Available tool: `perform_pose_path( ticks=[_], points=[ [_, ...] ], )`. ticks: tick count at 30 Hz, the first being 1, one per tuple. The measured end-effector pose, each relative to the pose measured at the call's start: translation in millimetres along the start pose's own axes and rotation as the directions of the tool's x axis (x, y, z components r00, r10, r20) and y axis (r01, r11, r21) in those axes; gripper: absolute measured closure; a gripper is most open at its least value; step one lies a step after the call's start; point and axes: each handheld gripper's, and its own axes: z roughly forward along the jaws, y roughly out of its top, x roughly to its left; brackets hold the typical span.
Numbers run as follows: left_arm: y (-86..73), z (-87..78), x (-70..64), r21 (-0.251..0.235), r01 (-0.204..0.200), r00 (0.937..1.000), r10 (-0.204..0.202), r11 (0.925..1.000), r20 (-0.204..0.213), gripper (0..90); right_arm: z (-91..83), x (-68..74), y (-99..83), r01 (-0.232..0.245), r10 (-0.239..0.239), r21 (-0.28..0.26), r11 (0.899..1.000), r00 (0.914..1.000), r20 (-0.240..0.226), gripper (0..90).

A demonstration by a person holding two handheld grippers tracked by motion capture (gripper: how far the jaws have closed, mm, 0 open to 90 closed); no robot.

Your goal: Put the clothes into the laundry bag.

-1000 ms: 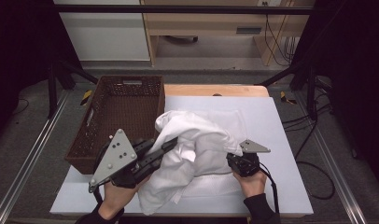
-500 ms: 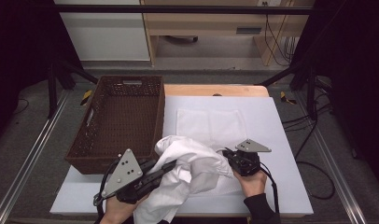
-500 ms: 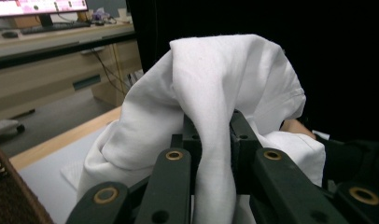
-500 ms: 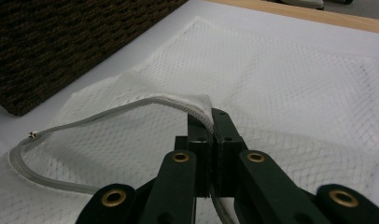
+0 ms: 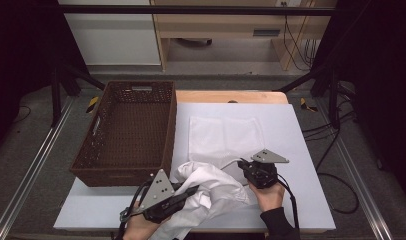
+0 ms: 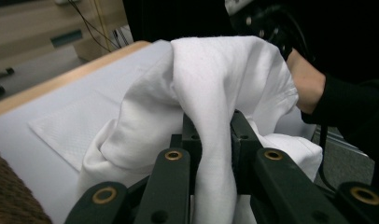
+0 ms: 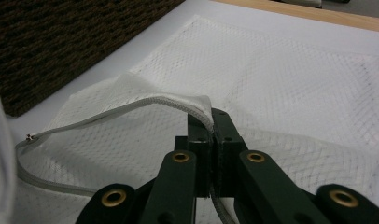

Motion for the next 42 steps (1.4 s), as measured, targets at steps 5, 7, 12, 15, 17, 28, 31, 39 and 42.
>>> perform_pose_path(
  ticks=[5, 7, 12, 15, 17, 28, 31, 39, 42],
  points=[
    [-5.9, 21.6, -2.5, 0.048, -0.012, 0.9999, 0.011, 0.9988, 0.011, 79.1, 0.8, 0.7, -0.5, 0.006, -0.006, 0.002, 1.0, 1.0, -0.001, 87.8],
    [-7.7, 30.9, -3.3, 0.066, -0.01, 0.9998, 0.009, 0.9978, 0.019, 79.0, 1.6, 0.9, -0.8, 0.005, -0.005, 0.003, 1.0, 1.0, 0.0, 87.8],
    [-10.3, 53.6, -5.9, 0.109, -0.018, 0.9988, 0.013, 0.9939, 0.047, 78.9, 3.0, 1.2, -1.7, 0.006, -0.006, 0.006, 1.0, 1.0, 0.003, 87.8],
    [-11.7, 69.1, -7.7, 0.128, -0.024, 0.9986, 0.018, 0.9914, 0.05, 78.8, 3.7, 2.6, -2.1, 0.002, -0.002, 0.011, 1.0, 1.0, 0.003, 87.8],
    [-13.3, 79.1, -8.0, 0.143, -0.021, 0.9987, 0.014, 0.9895, 0.048, 78.7, 4.1, 2.9, -2.4, 0.006, -0.006, 0.01, 1.0, 1.0, 0.003, 87.8],
    [-28.2, 119.0, -8.5, 0.208, -0.028, 0.9977, 0.015, 0.9777, 0.066, 75.6, 6.1, 4.8, -3.0, 0.014, -0.014, 0.014, 1.0, 0.9999, -0.001, 87.7],
    [-33.7, 129.8, -8.2, 0.232, -0.028, 0.9974, 0.012, 0.9724, 0.071, 74.3, 5.4, 4.9, -2.8, 0.014, -0.014, 0.013, 1.0, 0.9999, -0.002, 87.7],
    [-32.2, 127.0, -3.2, 0.243, 0.029, 0.9981, -0.041, 0.9696, 0.046, 50.6, 5.3, 5.1, -3.4, 0.02, -0.02, 0.018, 1.0, 0.9998, 0.006, 87.7],
    [-25.1, 116.1, 1.4, 0.245, 0.029, 0.9996, -0.028, 0.9692, -0.007, 36.9, 4.8, 4.1, -3.2, 0.018, -0.018, 0.017, 1.0, 0.9998, 0.006, 87.7]
  ],
)
